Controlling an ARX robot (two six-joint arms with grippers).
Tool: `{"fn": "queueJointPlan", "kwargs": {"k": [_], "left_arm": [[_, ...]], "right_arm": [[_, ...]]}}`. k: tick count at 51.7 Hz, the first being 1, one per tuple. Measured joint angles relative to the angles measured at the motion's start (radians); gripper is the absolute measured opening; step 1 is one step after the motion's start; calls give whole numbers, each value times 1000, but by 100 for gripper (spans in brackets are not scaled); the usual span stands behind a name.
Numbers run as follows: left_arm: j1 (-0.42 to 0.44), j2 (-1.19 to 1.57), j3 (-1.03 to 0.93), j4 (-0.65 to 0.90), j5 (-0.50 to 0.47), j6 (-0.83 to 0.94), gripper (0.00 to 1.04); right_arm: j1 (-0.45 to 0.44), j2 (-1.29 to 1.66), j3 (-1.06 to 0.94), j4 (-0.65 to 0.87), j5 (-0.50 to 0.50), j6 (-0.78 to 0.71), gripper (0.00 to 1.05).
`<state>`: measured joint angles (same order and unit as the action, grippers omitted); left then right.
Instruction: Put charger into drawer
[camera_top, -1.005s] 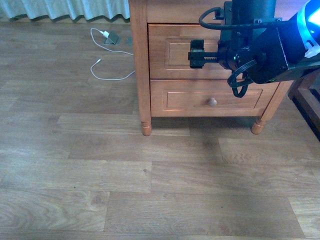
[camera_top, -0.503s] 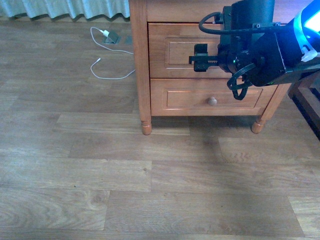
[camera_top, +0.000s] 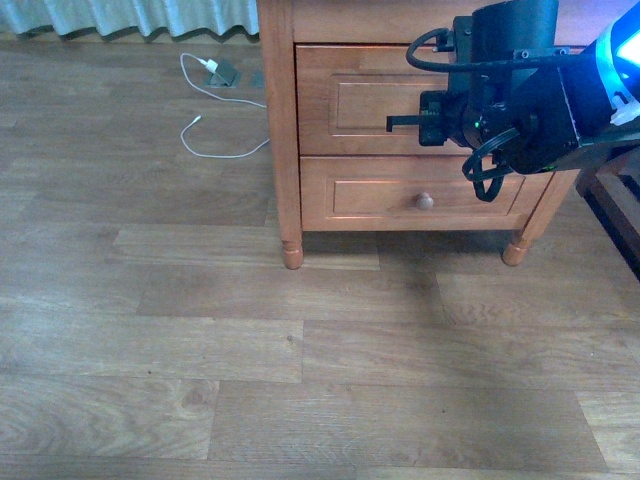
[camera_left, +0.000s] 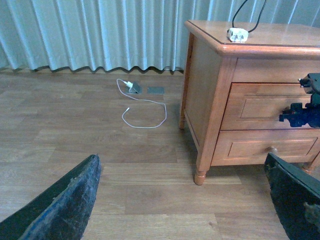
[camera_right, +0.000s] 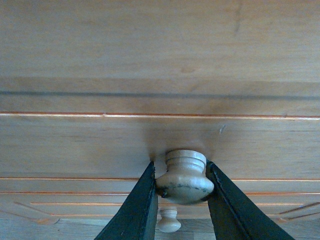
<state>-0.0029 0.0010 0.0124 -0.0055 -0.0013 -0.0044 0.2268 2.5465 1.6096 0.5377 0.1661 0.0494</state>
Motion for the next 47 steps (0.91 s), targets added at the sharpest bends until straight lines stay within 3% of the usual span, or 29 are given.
{"fn": "queueJointPlan", "kwargs": {"k": [14,30,47], "left_arm": [[0,0,0,0,0,0,99],[0,0,0,0,0,0,99],[0,0,0,0,0,0,99]], "right_arm": [[0,-25,-57,33,-7,1,24],[5,-210,-393,126,-60,41,24],[-16,-499,-816,117,-206,79,24]]}}
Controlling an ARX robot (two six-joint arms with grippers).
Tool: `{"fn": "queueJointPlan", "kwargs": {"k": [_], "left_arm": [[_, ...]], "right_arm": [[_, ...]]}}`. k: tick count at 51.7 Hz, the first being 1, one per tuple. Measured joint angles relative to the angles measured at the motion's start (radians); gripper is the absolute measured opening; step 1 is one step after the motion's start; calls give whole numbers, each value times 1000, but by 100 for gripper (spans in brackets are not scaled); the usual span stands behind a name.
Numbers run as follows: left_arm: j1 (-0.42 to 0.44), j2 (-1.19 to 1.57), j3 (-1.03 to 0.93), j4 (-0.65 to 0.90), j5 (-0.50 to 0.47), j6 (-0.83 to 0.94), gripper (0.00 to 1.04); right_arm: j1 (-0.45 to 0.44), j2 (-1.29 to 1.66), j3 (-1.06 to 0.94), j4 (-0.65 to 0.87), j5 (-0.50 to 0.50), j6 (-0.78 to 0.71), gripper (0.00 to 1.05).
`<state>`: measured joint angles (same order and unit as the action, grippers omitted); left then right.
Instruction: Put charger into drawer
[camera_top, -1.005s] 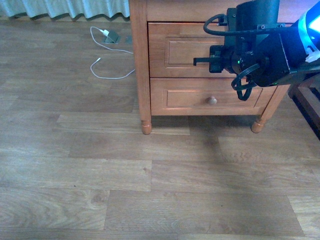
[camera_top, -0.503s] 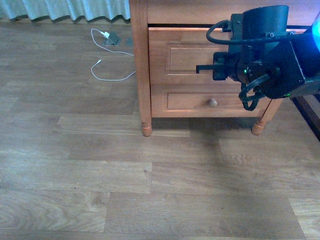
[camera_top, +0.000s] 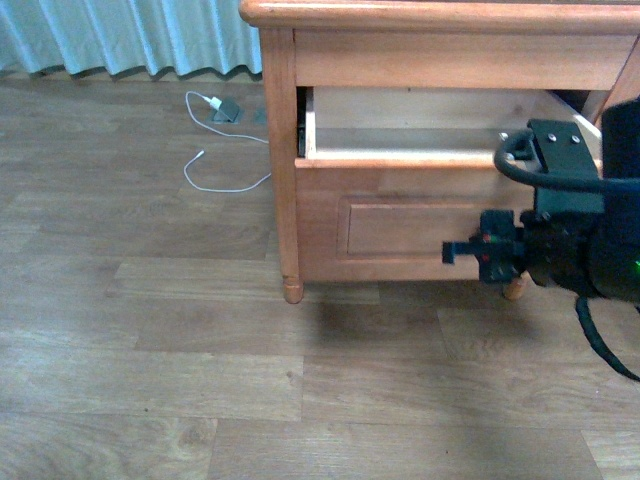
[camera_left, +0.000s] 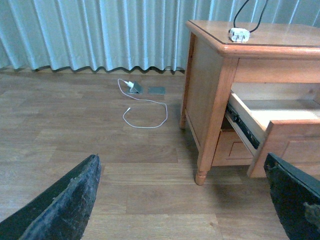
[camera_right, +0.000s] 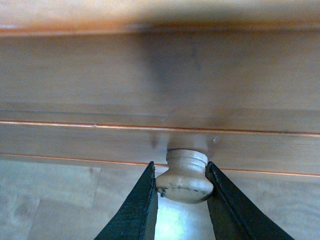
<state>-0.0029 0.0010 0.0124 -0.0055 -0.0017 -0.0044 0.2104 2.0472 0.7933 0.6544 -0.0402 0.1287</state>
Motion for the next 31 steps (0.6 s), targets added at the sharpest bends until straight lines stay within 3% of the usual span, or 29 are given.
{"fn": "queueJointPlan", "kwargs": {"k": [12,20,31], "left_arm": [[0,0,0,0,0,0,99],[0,0,0,0,-1,0,99],[0,0,0,0,0,0,99]], "right_arm": [[0,-139,-171,-12,-46,-17,27],[5,-299,-259,-53,-46,-8,58],[14,-542,-320,-183,-41,8,91]]}}
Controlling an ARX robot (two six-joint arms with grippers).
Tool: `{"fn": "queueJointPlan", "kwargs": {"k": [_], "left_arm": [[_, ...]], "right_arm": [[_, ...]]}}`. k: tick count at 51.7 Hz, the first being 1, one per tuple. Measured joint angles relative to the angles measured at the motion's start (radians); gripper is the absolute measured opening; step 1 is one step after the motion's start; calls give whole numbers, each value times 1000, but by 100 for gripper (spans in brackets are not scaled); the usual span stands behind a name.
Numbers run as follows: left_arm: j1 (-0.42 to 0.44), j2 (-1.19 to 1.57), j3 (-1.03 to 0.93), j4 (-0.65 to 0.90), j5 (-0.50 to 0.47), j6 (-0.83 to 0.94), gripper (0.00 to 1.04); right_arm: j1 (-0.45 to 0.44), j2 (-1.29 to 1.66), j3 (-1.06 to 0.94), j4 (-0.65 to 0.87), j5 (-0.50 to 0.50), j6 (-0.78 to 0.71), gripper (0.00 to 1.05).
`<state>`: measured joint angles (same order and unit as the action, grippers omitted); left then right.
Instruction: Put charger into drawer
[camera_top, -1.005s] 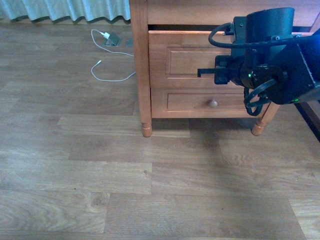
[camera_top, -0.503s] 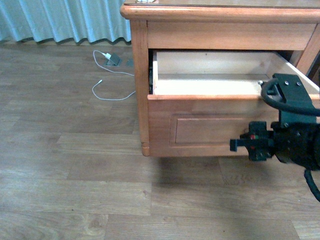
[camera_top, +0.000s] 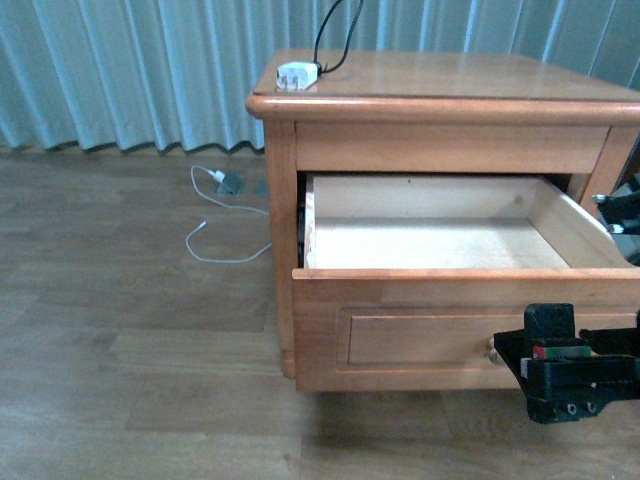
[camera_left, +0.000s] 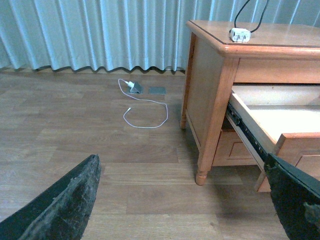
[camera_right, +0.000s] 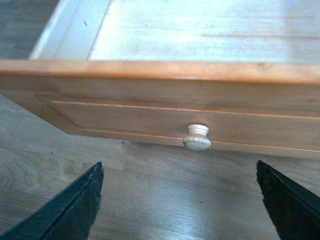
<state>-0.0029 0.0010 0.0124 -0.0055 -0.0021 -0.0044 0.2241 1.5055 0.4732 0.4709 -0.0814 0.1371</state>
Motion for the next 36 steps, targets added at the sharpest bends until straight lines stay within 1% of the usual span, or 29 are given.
{"fn": "queueJointPlan", "kwargs": {"k": [3,7,13,20,31,36], "left_arm": [[0,0,0,0,0,0,99],[0,0,0,0,0,0,99],[0,0,0,0,0,0,99],[0,0,0,0,0,0,99],[0,0,0,0,0,0,99],[0,0,0,0,0,0,99]], "right_arm": [[-3,-71,-7,-44,1,5,99],[-14,-174,-14,-109,5,6,96],[-42,-344,-30,-220,0,9,97],[-99,-558,-63,-364,-28,14,97],[-217,-958,-145,-664,-80,5,97],[-306,-1146,-183,-756,-135,7,97]]}}
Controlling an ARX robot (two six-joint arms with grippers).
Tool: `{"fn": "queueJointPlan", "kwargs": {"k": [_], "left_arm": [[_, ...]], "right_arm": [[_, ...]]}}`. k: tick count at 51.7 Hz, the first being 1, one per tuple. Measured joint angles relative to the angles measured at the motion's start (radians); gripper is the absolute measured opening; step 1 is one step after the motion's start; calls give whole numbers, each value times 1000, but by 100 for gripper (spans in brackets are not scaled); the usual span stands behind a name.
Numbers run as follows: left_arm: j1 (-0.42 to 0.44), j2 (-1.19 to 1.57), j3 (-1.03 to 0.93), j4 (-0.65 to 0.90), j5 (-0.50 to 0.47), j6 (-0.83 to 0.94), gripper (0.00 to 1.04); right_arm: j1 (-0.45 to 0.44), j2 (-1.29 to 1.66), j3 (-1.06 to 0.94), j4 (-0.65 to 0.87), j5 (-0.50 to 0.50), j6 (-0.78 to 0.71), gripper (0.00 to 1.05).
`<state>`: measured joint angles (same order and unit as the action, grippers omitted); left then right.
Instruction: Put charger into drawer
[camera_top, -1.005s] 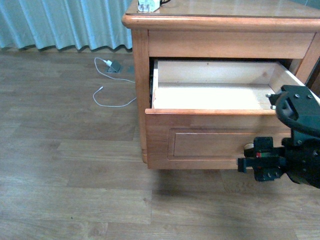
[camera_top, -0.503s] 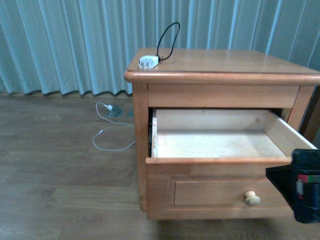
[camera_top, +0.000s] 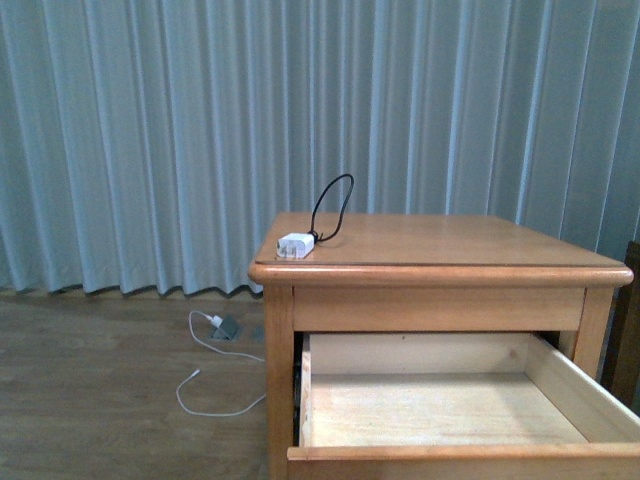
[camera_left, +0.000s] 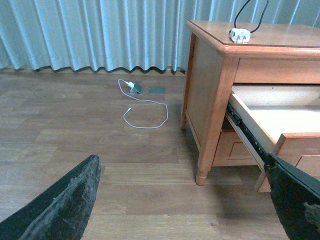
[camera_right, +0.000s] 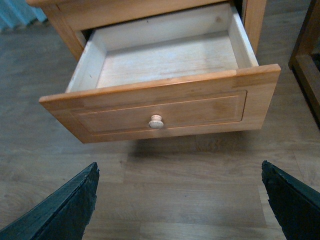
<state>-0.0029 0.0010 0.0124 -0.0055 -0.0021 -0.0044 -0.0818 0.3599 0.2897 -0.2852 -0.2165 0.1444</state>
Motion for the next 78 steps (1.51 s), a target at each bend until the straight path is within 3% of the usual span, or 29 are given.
{"fn": "queueJointPlan", "kwargs": {"k": [5,17,21,24,26,38,59,60,67,71,78], "left_arm": [[0,0,0,0,0,0,99],[0,0,0,0,0,0,99],[0,0,0,0,0,0,99],[0,0,0,0,1,0,99],[0,0,0,0,1,0,99],[0,0,0,0,0,0,99],[0,0,0,0,0,0,99],[-7,4,0,0,-26,-7,99],[-202,222,27,97,-475,-97,99],[-246,405,96,219,-519,-88,99],[-299,703,284,375,-492,-37,99]], "right_arm": [[-56,-81,-7,-5,5,4,97],[-43,-100,-22,23,33,-4,95],[43,-194,-116,197,187,-72,81],[74,-251,-148,258,206,-113,65],[77,-257,-157,261,213,-126,61],[78,-260,-171,261,216,-137,99],[78,-261,-171,261,216,-140,97],[78,-261,-171,261,216,-140,97],[78,-262,-171,261,216,-140,97],[78,-262,-171,261,216,-140,97],[78,-262,-171,261,216,-140,97]]}}
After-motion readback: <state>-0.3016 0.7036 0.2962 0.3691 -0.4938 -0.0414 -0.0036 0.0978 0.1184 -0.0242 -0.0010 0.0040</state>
